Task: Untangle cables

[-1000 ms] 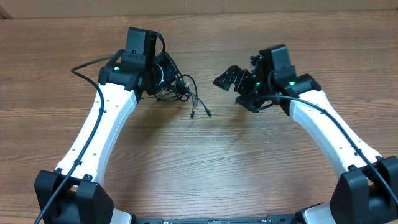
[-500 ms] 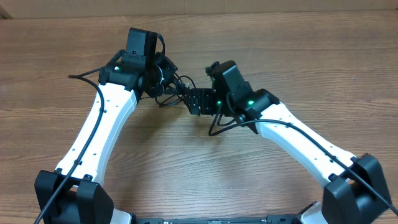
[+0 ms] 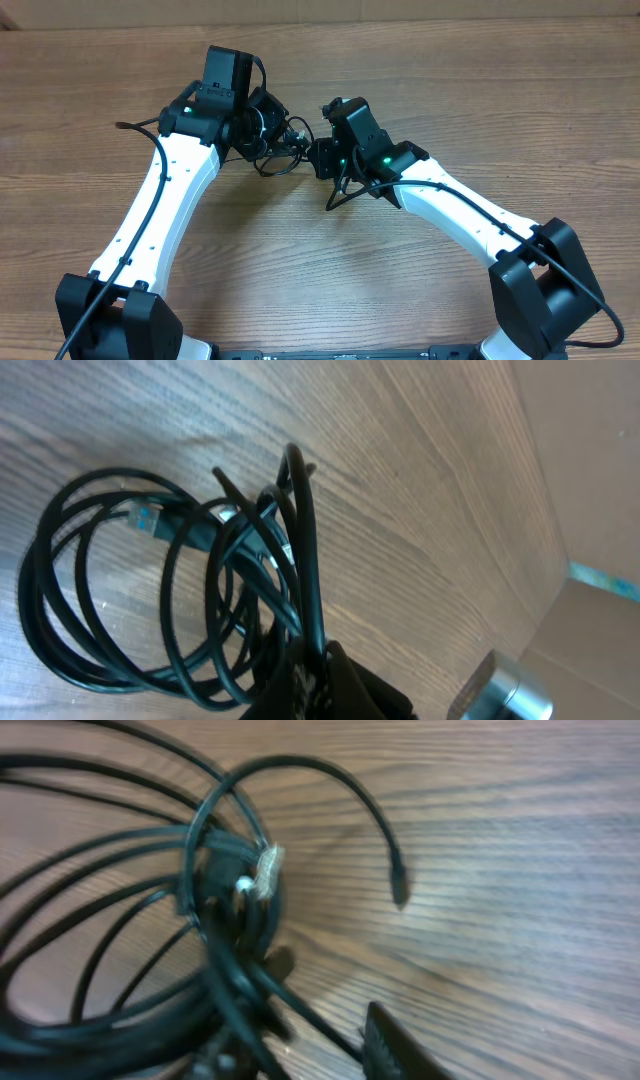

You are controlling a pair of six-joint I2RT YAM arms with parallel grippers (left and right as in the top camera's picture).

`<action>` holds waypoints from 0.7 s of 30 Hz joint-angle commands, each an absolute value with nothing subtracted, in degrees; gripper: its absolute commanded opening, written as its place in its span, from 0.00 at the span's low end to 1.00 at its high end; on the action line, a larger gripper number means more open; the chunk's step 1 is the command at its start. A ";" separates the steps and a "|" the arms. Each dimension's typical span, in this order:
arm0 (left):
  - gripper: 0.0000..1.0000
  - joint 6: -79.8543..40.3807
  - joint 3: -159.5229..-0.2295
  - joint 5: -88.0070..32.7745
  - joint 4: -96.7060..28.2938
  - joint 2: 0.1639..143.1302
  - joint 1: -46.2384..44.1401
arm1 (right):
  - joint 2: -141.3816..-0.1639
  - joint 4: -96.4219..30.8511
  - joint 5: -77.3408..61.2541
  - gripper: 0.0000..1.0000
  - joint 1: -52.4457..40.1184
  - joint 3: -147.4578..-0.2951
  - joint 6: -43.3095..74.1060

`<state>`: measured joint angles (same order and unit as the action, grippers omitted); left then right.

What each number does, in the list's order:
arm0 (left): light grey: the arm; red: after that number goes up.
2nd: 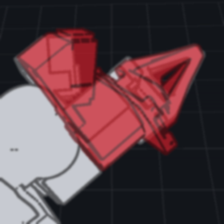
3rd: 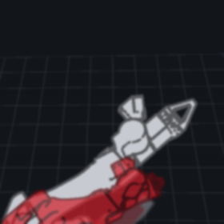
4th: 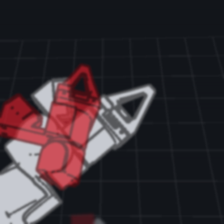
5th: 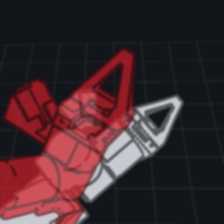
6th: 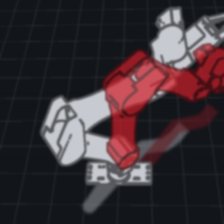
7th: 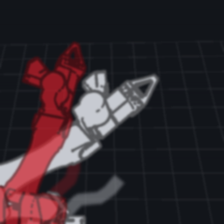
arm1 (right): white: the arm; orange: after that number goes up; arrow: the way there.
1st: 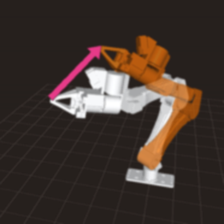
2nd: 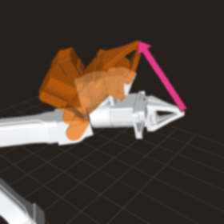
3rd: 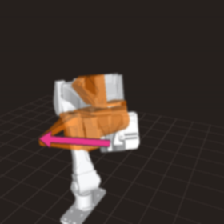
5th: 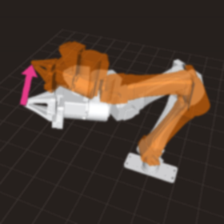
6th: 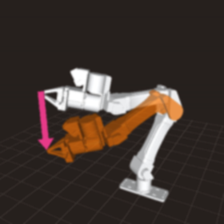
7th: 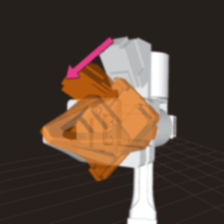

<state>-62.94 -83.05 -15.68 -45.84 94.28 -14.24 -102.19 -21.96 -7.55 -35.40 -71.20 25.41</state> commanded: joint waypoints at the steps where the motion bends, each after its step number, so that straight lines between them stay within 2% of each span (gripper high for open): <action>1: 0.05 -63.96 -84.12 -18.09 -46.54 92.99 -14.17 | -102.37 -21.06 -11.38 0.15 -35.62 -71.26 25.43; 3: 0.04 -63.92 -84.12 -19.16 -46.57 92.99 -14.17 | -102.37 -21.08 -11.68 0.04 -35.59 -71.26 25.43; 7: 0.05 -63.70 -84.12 -19.75 -47.09 92.99 -14.26 | -102.35 -21.61 -11.70 0.04 -35.00 -71.26 25.91; 9: 0.16 -63.00 -84.12 -19.51 -48.31 92.99 -14.26 | -102.32 -23.03 -11.75 0.04 -34.06 -71.29 29.87; 11: 0.43 -61.93 -84.12 -19.53 -49.78 92.99 -14.26 | -102.24 -25.08 -12.99 0.04 -32.49 -71.31 33.36; 13: 0.88 -60.23 -84.12 -19.51 -50.74 92.99 -14.26 | -102.17 -26.11 -16.86 0.04 -30.63 -71.31 33.43; 14: 1.00 -59.57 -84.12 -19.55 -51.00 92.99 -14.26 | -102.17 -26.30 -18.70 0.04 -29.76 -71.31 33.43; 21: 1.00 -57.17 -83.29 -19.46 -54.52 93.51 -15.59 | -102.17 -26.28 -27.09 0.04 -25.71 -71.31 38.92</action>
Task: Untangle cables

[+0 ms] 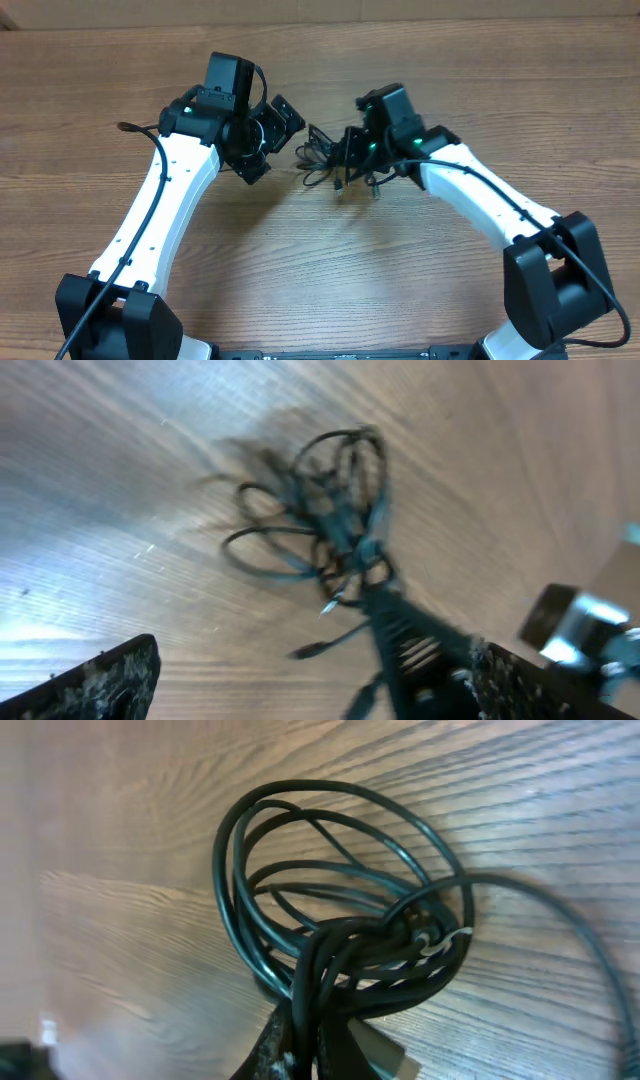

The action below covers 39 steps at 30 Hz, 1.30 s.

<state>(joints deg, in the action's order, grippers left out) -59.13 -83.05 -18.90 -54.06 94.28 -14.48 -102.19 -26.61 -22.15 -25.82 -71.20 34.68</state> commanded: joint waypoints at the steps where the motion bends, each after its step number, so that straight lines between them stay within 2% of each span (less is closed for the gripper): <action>1: 0.99 -58.74 -82.70 -19.46 -54.76 93.86 -16.01 | -102.17 -26.26 -27.11 0.04 -25.69 -71.31 39.07; 5: 0.99 -73.69 -78.94 -20.80 -55.09 96.14 -18.17 | -102.17 -26.63 -27.09 0.04 -25.71 -71.31 39.05; 9: 0.99 -84.38 -75.44 -25.06 -49.10 98.54 -20.10 | -102.17 -26.81 -27.11 0.04 -25.74 -71.31 39.03; 18: 1.00 -93.34 -74.56 -23.79 -40.23 105.38 -21.30 | -102.17 -29.23 -27.09 0.04 -25.76 -71.31 39.00; 25: 0.99 -93.82 -74.56 -22.79 -32.14 109.12 -21.32 | -102.17 -30.20 -27.09 0.04 -25.76 -71.31 38.98; 26: 0.94 -93.62 -74.56 -21.78 -31.90 109.36 -21.30 | -102.17 -30.28 -27.09 0.04 -25.76 -71.31 38.96; 27: 0.79 -92.49 -74.56 -20.47 -31.86 109.38 -21.30 | -102.17 -30.39 -27.09 0.04 -25.74 -71.31 38.92; 28: 0.56 -90.43 -74.56 -18.70 -31.97 109.38 -21.30 | -102.17 -30.52 -27.09 0.04 -25.74 -71.31 38.61; 30: 0.18 -85.82 -74.56 -15.84 -32.34 109.38 -21.30 | -102.17 -31.18 -27.09 0.04 -25.74 -71.31 37.76; 31: 0.04 -82.98 -74.56 -14.44 -32.34 109.38 -21.12 | -102.17 -32.05 -26.96 0.04 -25.74 -71.31 36.75; 39: 0.04 -70.74 -75.50 -13.63 -32.32 108.40 -16.45 | -102.17 -48.82 -14.81 0.04 -22.33 -71.31 29.28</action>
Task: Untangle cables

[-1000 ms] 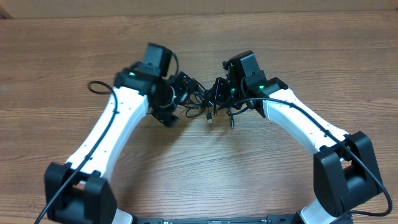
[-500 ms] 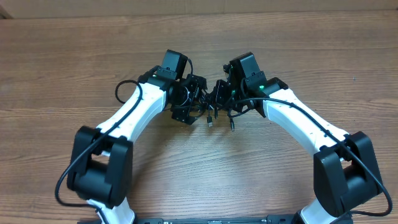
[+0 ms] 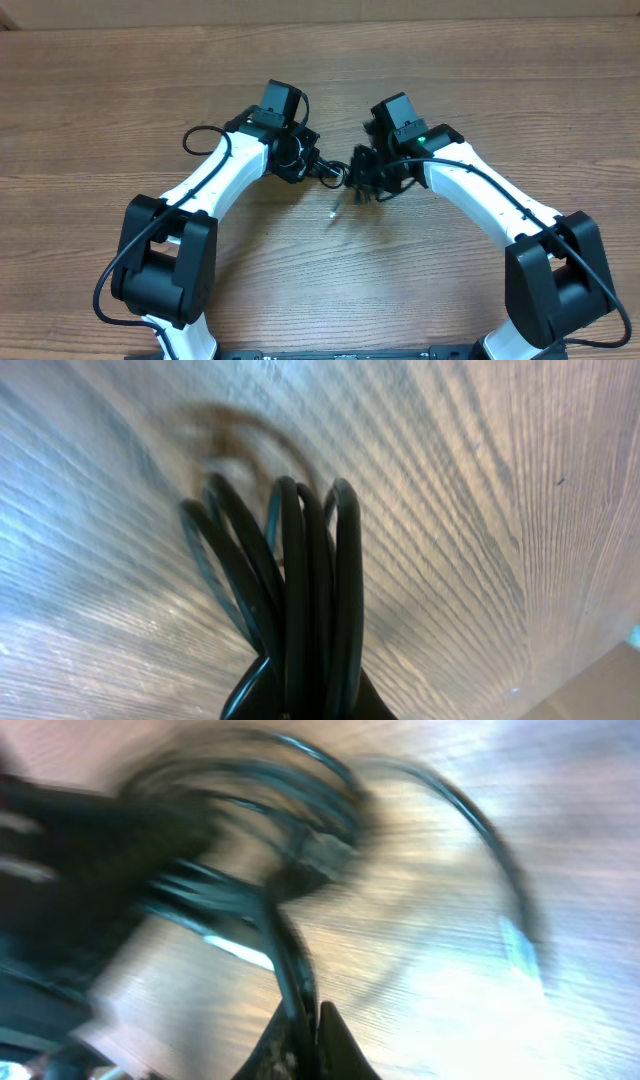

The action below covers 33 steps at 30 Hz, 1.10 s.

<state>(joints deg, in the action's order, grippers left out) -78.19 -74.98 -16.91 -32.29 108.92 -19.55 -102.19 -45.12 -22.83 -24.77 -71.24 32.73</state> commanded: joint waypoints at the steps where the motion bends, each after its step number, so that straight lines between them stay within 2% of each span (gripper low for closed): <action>1: 0.04 -69.21 -75.88 -13.63 -32.32 107.94 -15.62 | -102.17 -51.44 -12.36 0.04 -21.37 -71.31 29.28; 4: 0.04 -66.48 -76.75 -13.67 -32.34 105.97 -13.50 | -102.17 -57.45 -7.27 0.04 -17.72 -71.31 29.28; 8: 0.04 -64.90 -76.77 -13.39 -32.82 101.95 -12.21 | -102.17 -58.63 -9.39 0.04 -13.10 -71.31 29.30; 9: 0.04 -64.93 -76.77 -13.23 -33.21 101.25 -12.21 | -102.17 -58.37 -11.38 0.08 -12.47 -71.31 29.28; 10: 0.04 -64.99 -76.77 -13.02 -33.58 100.40 -12.23 | -102.17 -57.74 -14.83 0.19 -11.88 -71.31 29.26; 13: 0.05 -69.95 -76.77 -12.91 -35.59 98.83 -12.47 | -102.17 -53.82 -28.69 0.70 -11.55 -71.31 27.77; 14: 0.05 -72.27 -76.77 -12.88 -36.38 98.65 -12.53 | -102.17 -52.01 -32.91 0.79 -12.08 -71.31 27.55; 15: 0.05 -74.59 -76.77 -12.78 -37.28 98.54 -12.56 | -102.17 -50.63 -35.77 0.84 -12.71 -71.31 27.66; 17: 0.04 -79.26 -76.77 -11.62 -39.07 98.56 -12.56 | -102.17 -48.10 -39.94 0.81 -14.63 -71.31 29.45; 19: 0.04 -84.27 -76.77 -10.20 -40.99 98.56 -12.56 | -102.17 -46.30 -40.80 0.68 -17.21 -71.31 33.34; 20: 0.05 -85.60 -76.77 -10.04 -41.41 98.56 -12.56 | -102.17 -45.58 -40.77 0.66 -18.35 -71.31 34.83; 24: 0.04 -89.43 -76.77 -10.09 -42.19 98.56 -12.75 | -102.19 -39.13 -38.39 0.66 -24.93 -71.31 42.30; 28: 0.04 -90.26 -76.77 -10.59 -42.28 98.56 -13.56 | -102.26 -34.24 -26.11 0.69 -30.20 -71.31 52.47; 33: 0.04 -90.26 -76.77 -12.29 -44.34 98.56 -14.72 | -102.26 -30.20 -17.91 0.59 -32.91 -71.31 63.96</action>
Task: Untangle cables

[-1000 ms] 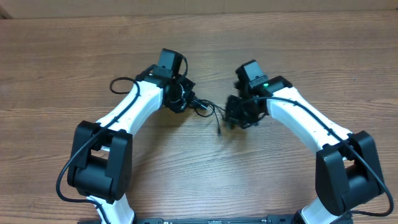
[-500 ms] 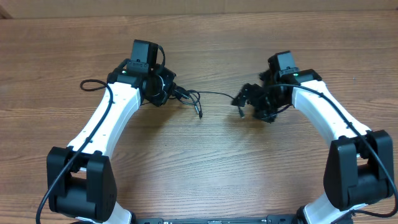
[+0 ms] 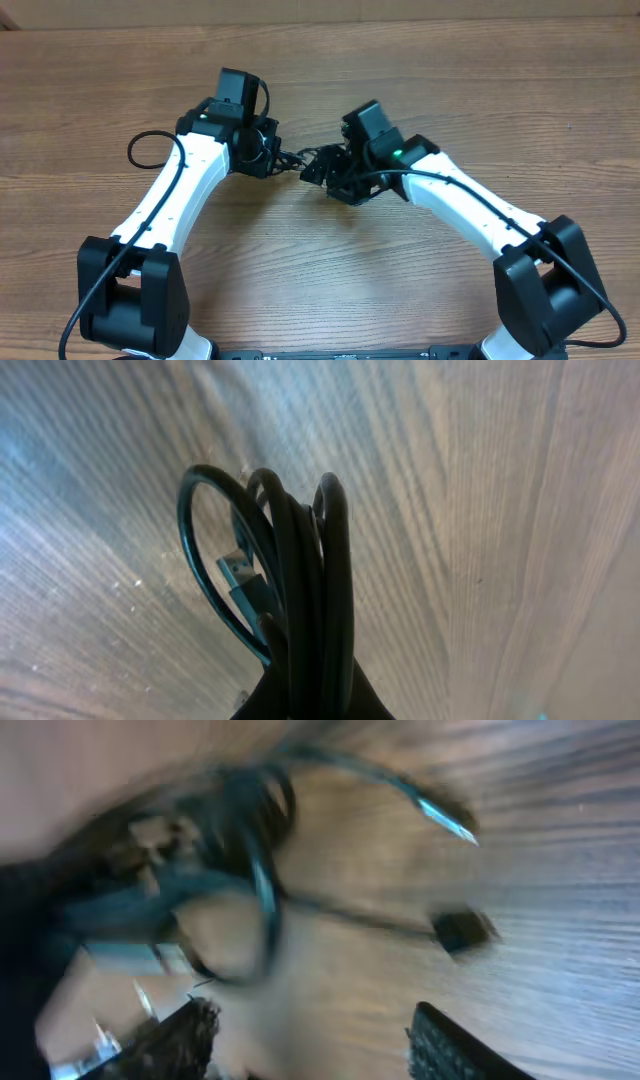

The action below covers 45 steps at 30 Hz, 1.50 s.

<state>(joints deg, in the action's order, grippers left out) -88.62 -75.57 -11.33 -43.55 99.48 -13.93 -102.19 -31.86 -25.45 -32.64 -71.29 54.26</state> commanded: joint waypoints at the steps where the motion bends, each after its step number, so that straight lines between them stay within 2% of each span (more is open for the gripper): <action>1: 0.05 -90.26 -76.77 -12.56 -44.86 98.56 -14.87 | -102.26 -29.08 -17.56 0.57 -33.01 -71.31 64.88; 6: 0.04 -90.26 -76.77 -15.64 -46.19 98.56 -15.35 | -102.39 -27.73 -13.50 0.38 -33.06 -71.29 71.00; 10: 0.04 -92.47 -76.77 -19.64 -45.84 98.54 -15.29 | -102.94 -27.94 -13.43 0.30 -33.39 -71.29 72.05; 12: 0.04 -92.79 -76.77 -21.43 -44.80 98.54 -15.29 | -103.11 -28.14 -13.56 0.14 -33.54 -71.29 72.03; 14: 0.04 -91.42 -76.77 -21.39 -42.87 98.54 -15.27 | -103.11 -29.06 -14.50 0.04 -33.76 -71.29 71.50; 17: 0.04 -78.72 -76.77 -20.45 -34.98 98.54 -13.58 | -103.11 -31.97 -18.35 0.04 -33.74 -71.29 60.95; 22: 0.04 -53.34 -76.77 -28.56 -21.28 98.43 -7.81 | -103.09 -46.17 -18.52 0.04 -31.59 -71.31 40.86; 26: 0.04 -41.08 -76.77 -32.10 -19.68 98.45 -4.95 | -103.09 -54.37 -17.12 0.04 -28.60 -71.31 29.28; 29: 0.04 -33.43 -76.77 -32.88 -22.59 98.45 -4.95 | -103.09 -54.65 -16.99 0.04 -26.68 -71.31 28.18; 33: 0.04 -24.43 -76.77 -32.80 -27.79 98.45 -6.66 | -103.09 -53.65 -17.32 0.09 -24.16 -71.33 28.23; 34: 0.04 -23.66 -76.75 -32.84 -28.86 98.48 -7.14 | -103.09 -53.47 -18.09 0.15 -23.40 -71.33 28.21; 36: 0.04 -20.80 -76.75 -33.65 -29.85 98.45 -8.08 | -103.09 -53.45 -19.22 0.56 -22.26 -71.33 28.12; 38: 0.04 -12.84 -76.77 -37.63 -29.82 98.45 -8.93 | -103.09 -53.49 -19.64 0.73 -21.32 -71.33 26.02; 40: 0.04 -3.42 -76.75 -43.24 -30.28 98.45 -9.39 | -103.09 -53.45 -20.60 0.87 -20.62 -71.33 23.51; 41: 0.04 0.51 -76.75 -45.91 -30.85 98.45 -9.41 | -103.09 -53.23 -21.78 0.91 -20.25 -71.33 22.55; 45: 0.04 11.18 -76.75 -55.83 -34.74 98.48 -8.38 | -103.09 -48.34 -35.73 0.91 -17.61 -71.31 12.97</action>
